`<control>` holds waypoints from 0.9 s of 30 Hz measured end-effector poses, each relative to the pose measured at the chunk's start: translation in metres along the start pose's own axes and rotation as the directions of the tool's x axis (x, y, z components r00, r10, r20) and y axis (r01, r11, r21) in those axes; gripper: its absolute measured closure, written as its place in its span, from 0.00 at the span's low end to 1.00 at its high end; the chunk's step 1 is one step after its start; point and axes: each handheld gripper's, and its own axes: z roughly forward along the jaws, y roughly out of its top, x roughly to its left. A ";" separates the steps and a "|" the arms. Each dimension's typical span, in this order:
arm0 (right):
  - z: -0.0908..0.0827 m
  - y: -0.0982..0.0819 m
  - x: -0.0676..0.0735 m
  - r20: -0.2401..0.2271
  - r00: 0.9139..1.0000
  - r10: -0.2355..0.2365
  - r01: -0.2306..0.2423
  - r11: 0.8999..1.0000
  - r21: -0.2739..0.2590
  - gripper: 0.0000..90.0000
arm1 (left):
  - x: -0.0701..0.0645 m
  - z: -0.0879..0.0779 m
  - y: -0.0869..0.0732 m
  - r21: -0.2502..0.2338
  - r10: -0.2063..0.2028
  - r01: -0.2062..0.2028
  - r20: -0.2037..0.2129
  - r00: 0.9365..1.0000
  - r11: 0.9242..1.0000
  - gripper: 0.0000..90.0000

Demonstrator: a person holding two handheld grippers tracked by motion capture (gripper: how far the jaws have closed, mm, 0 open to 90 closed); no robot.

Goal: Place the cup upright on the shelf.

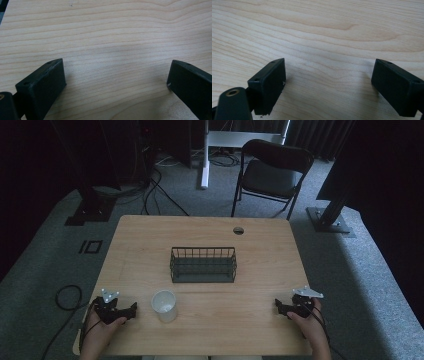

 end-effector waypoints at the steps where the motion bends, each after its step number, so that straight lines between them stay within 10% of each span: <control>1: 0.000 0.000 0.000 0.000 1.000 0.000 0.000 1.000 0.000 0.13 | 0.000 0.000 0.000 0.000 0.000 0.000 0.000 1.000 1.000 0.02; 27: 0.000 0.000 0.002 -0.029 0.999 -0.029 0.029 1.000 -0.001 0.14 | 0.000 0.000 0.000 0.000 0.000 0.000 0.000 1.000 1.000 0.02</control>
